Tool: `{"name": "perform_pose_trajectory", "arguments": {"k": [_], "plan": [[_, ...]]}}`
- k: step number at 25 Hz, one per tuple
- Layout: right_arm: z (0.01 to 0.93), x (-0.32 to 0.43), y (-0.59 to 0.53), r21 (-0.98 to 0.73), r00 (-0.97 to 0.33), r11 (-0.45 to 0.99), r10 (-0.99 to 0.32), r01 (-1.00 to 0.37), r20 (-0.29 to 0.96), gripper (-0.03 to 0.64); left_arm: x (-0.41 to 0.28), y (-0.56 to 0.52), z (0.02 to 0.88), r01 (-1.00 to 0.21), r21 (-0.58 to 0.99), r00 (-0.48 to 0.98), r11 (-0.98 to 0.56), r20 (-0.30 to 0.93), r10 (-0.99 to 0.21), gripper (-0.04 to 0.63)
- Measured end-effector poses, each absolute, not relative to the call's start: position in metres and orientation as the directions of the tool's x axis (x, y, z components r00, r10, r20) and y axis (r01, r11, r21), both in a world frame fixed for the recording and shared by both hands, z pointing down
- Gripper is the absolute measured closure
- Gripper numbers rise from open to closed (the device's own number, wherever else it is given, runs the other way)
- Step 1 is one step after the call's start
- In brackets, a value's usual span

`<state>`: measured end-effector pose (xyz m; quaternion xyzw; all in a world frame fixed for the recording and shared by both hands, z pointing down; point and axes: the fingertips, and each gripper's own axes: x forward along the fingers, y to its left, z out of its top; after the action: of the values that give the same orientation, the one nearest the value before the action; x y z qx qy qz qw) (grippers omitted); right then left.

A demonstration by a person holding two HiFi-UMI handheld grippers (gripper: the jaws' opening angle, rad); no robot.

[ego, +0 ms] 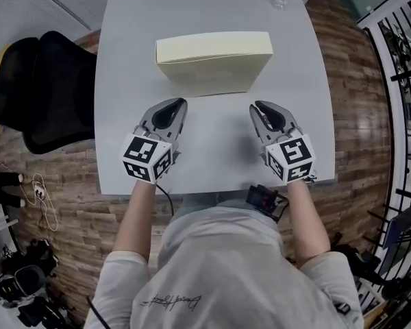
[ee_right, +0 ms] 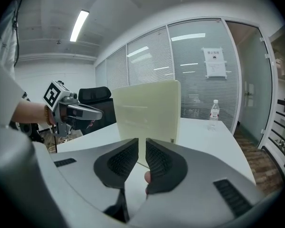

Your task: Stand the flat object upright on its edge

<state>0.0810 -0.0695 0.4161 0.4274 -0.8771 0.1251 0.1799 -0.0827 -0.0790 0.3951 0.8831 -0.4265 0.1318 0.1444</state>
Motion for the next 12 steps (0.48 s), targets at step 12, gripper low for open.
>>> {"name": "perform_pose_trajectory", "arguments": {"k": [12], "plan": [[0.413,0.063,-0.032,-0.104,-0.589,0.622,-0.658,-0.776,0.469,0.591,-0.073,-0.03,0.398,-0.804,0.093,0.571,-0.587,0.399,-0.718,0.584]]}}
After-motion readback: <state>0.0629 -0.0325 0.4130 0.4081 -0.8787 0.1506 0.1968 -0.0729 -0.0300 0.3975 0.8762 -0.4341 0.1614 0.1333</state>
